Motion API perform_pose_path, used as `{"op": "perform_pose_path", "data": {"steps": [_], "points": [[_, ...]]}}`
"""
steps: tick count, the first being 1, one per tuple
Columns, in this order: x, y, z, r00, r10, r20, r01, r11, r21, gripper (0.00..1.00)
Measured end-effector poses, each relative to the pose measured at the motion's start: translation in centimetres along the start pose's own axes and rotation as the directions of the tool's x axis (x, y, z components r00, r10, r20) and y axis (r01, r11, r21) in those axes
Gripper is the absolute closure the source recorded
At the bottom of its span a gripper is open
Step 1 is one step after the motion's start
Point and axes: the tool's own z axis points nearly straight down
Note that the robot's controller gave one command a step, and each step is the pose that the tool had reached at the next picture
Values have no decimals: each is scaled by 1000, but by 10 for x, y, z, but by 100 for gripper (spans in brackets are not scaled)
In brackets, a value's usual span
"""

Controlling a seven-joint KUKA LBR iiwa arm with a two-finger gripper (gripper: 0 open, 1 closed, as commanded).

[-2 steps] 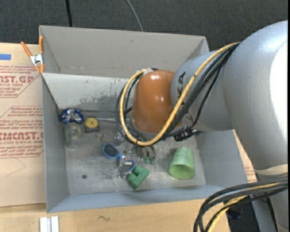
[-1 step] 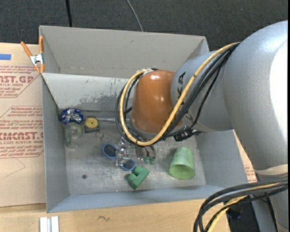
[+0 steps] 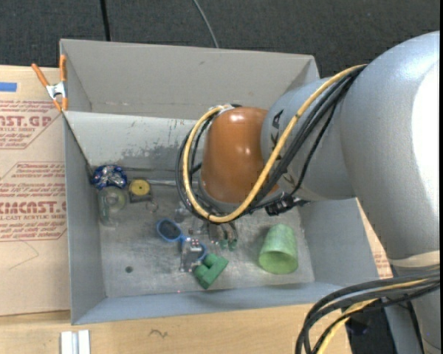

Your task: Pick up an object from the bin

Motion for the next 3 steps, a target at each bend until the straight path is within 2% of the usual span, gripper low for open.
{"op": "perform_pose_path", "data": {"steps": [1, 2, 3], "points": [[0, 0, 0, 1000, 0, 0, 0, 1000, 0, 100], [0, 0, 0, 1000, 0, 0, 0, 1000, 0, 0], [-41, -11, 49, 1000, -27, 3, 27, 1000, -1, 0]]}}
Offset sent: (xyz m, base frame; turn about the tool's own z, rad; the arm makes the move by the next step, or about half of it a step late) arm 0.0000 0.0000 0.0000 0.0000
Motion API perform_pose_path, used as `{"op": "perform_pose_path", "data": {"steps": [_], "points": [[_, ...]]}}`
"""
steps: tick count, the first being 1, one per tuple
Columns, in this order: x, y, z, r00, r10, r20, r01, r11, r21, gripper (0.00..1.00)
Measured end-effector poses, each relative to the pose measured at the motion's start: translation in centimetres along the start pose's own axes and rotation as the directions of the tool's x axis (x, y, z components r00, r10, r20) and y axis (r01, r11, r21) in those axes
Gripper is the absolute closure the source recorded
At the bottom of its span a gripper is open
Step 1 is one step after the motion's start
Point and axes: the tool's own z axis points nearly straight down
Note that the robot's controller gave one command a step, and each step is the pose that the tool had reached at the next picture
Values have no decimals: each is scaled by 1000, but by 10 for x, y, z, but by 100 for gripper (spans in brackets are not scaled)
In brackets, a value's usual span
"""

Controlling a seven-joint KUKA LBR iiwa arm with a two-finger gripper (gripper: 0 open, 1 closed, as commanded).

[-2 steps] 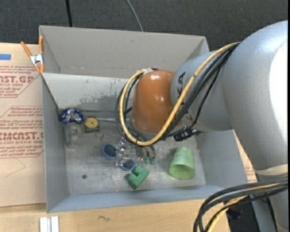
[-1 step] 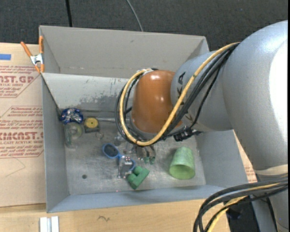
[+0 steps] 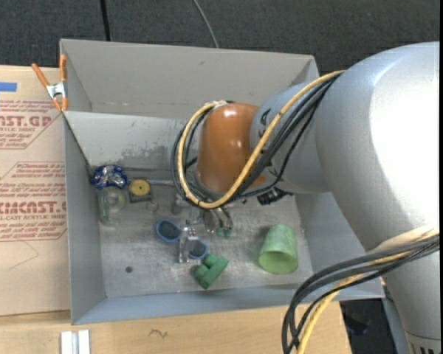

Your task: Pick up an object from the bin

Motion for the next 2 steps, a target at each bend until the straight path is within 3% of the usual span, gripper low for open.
{"op": "perform_pose_path", "data": {"steps": [1, 2], "points": [[2, 1, -3, 1000, -2, -10, 2, 1000, 0, 100], [8, -10, -147, 977, -214, 6, 214, 977, 2, 100]]}}
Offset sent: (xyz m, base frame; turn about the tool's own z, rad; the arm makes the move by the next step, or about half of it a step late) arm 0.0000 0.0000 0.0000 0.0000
